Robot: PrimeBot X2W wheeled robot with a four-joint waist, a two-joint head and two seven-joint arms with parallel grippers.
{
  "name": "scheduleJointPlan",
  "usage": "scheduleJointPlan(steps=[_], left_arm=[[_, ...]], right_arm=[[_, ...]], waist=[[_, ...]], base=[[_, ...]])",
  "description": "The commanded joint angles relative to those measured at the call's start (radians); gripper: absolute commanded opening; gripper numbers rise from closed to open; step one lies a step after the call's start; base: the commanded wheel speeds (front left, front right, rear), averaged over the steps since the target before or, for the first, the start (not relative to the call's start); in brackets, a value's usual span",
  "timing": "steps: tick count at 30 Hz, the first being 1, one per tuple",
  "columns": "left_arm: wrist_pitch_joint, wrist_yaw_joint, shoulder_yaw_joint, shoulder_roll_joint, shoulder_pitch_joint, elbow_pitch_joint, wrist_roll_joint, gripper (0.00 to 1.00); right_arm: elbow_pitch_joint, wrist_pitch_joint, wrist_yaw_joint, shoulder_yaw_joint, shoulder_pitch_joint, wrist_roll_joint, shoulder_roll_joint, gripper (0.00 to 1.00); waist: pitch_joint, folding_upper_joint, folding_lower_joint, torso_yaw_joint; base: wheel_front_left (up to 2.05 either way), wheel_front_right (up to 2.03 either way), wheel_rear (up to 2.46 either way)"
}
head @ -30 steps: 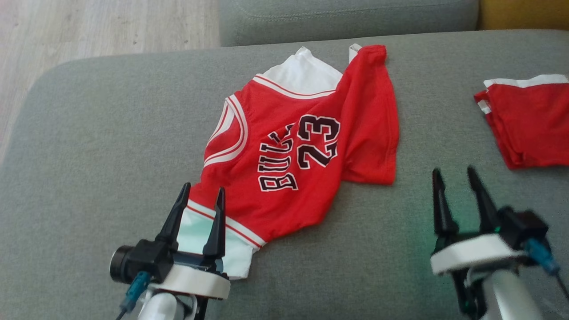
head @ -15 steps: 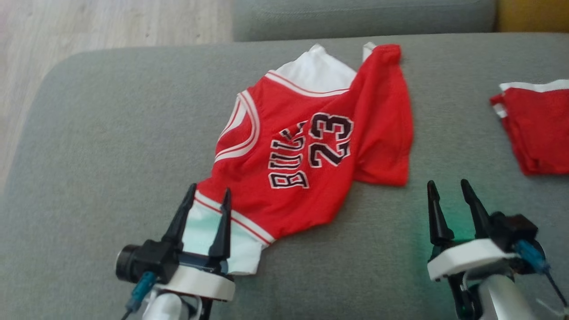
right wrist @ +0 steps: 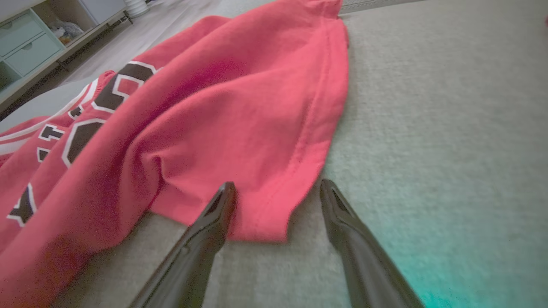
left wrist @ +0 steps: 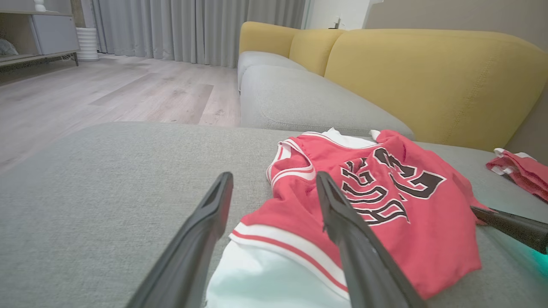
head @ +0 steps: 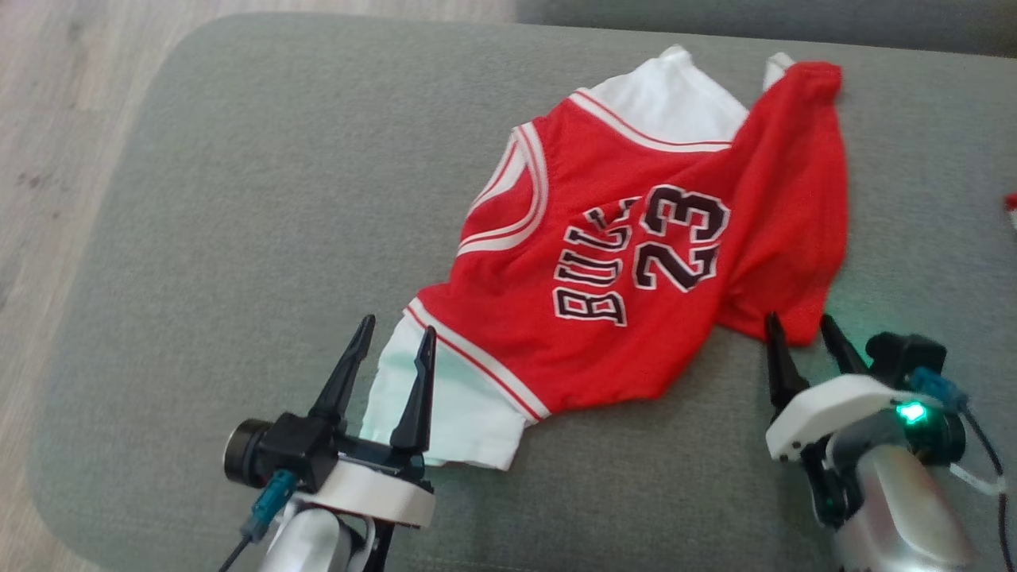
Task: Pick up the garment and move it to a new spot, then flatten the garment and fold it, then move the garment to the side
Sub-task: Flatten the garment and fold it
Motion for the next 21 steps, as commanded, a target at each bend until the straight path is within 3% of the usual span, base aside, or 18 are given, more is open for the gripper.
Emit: scheduleJointPlan(steps=[1,2,3,12,21], left_arm=[[-0.01,0.001,0.023,0.003,-0.036,-0.027,-0.008,1.0],[-0.01,0.002,0.024,0.003,-0.038,-0.026,-0.009,1.0],[-0.01,0.003,0.026,0.003,-0.038,-0.025,-0.009,1.0],[-0.01,0.01,0.055,0.003,-0.018,-0.026,-0.002,1.0],[-0.01,0.017,0.083,0.003,0.028,-0.043,-0.003,1.0]], right_arm=[[-0.011,0.003,-0.001,0.028,-0.03,0.008,-0.003,0.96],[0.004,0.001,-0.001,0.032,-0.038,0.013,-0.003,0.4],[0.017,-0.003,-0.001,0.037,-0.044,0.016,-0.003,0.0],[0.026,-0.1,-0.001,-0.004,-0.046,-0.046,-0.003,0.0],[-0.224,-0.073,-0.001,-0.119,0.065,-0.215,-0.003,0.0]], waist=[[0.01,0.0,-0.0001,0.017],[0.01,0.0,-0.0001,0.021],[0.009,0.0,-0.0001,0.023],[-0.041,0.0,-0.0001,-0.027],[-0.131,0.0,-0.0001,-0.15]], base=[[0.0,0.0,0.0],[0.0,0.0,0.0],[0.0,0.0,0.0],[0.0,0.0,0.0],[0.0,0.0,0.0]])
